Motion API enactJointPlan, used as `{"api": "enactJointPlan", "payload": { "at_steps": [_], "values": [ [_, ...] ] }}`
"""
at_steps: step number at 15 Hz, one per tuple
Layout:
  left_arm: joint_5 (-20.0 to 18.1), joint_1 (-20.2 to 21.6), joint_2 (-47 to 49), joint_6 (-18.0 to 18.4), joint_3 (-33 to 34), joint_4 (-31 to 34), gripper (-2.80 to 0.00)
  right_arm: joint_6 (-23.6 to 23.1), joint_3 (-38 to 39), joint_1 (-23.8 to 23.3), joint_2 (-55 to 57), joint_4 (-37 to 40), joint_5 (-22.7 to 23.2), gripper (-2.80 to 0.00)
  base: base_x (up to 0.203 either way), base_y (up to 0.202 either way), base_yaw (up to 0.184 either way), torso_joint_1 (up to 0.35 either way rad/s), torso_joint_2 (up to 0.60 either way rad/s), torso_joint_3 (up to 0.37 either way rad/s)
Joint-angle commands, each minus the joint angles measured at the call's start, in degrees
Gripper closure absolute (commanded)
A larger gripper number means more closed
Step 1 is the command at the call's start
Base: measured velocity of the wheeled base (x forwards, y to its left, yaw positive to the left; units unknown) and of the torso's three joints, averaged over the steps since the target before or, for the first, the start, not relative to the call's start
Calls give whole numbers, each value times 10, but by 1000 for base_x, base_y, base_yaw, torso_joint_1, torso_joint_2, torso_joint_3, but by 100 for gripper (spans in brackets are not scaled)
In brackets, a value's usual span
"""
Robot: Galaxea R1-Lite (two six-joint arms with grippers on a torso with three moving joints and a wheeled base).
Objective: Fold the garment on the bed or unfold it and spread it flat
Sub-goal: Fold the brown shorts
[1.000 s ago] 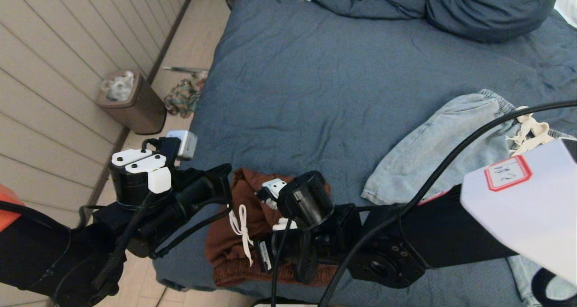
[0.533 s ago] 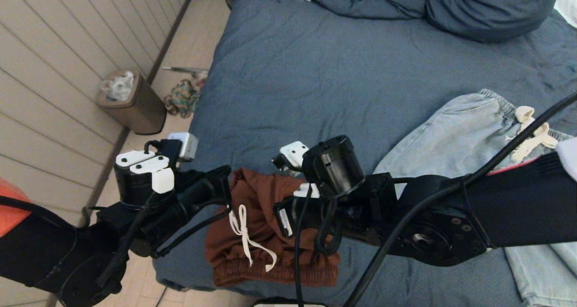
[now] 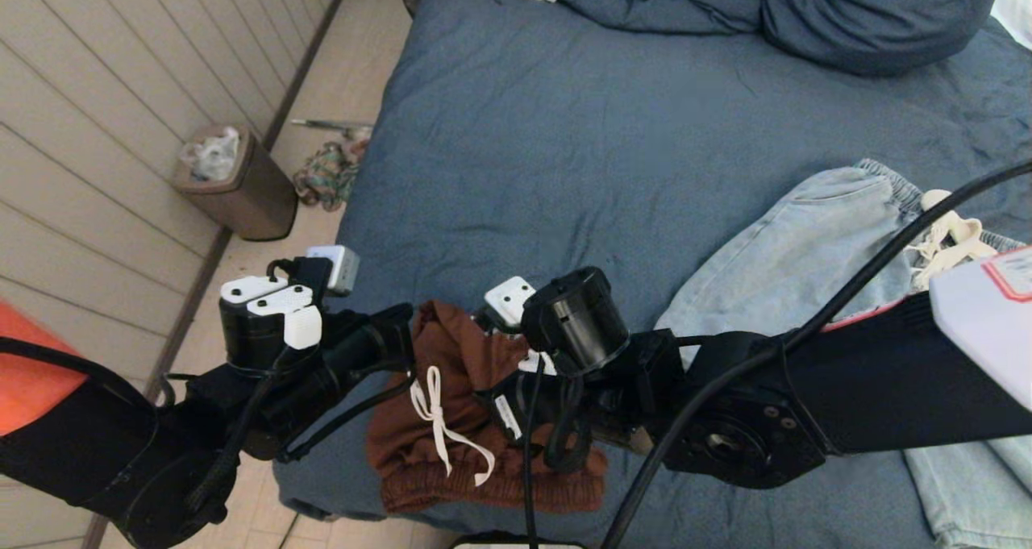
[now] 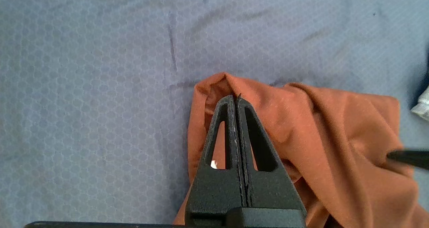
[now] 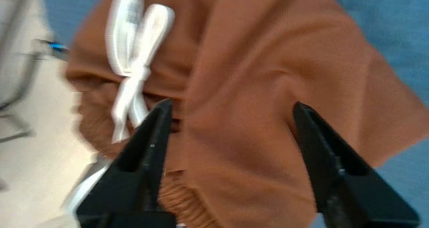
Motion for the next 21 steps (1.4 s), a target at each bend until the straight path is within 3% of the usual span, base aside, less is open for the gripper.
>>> {"api": "enactJointPlan", "payload": {
  "at_steps": [1, 4, 5, 16, 21],
  "values": [
    [1, 0, 5, -1, 0, -4, 0, -4, 2, 3, 20, -10, -21, -280, 0, 0, 0, 0, 0, 0],
    [0, 0, 8, -1, 1, -4, 0, -3, 2, 6, 32, -26, -25, -280, 0, 0, 0, 0, 0, 0],
    [1, 0, 12, -1, 1, -4, 0, -3, 3, 7, 34, -26, -25, 0, 0, 0, 0, 0, 0, 0],
    [0, 0, 18, -2, 0, -4, 0, -8, 15, 24, 22, -34, -27, 0, 0, 0, 0, 0, 0, 0],
    [0, 0, 11, -1, -1, -4, 0, 1, 21, 105, -2, -33, -24, 0, 0, 0, 0, 0, 0, 0]
  ]
}}
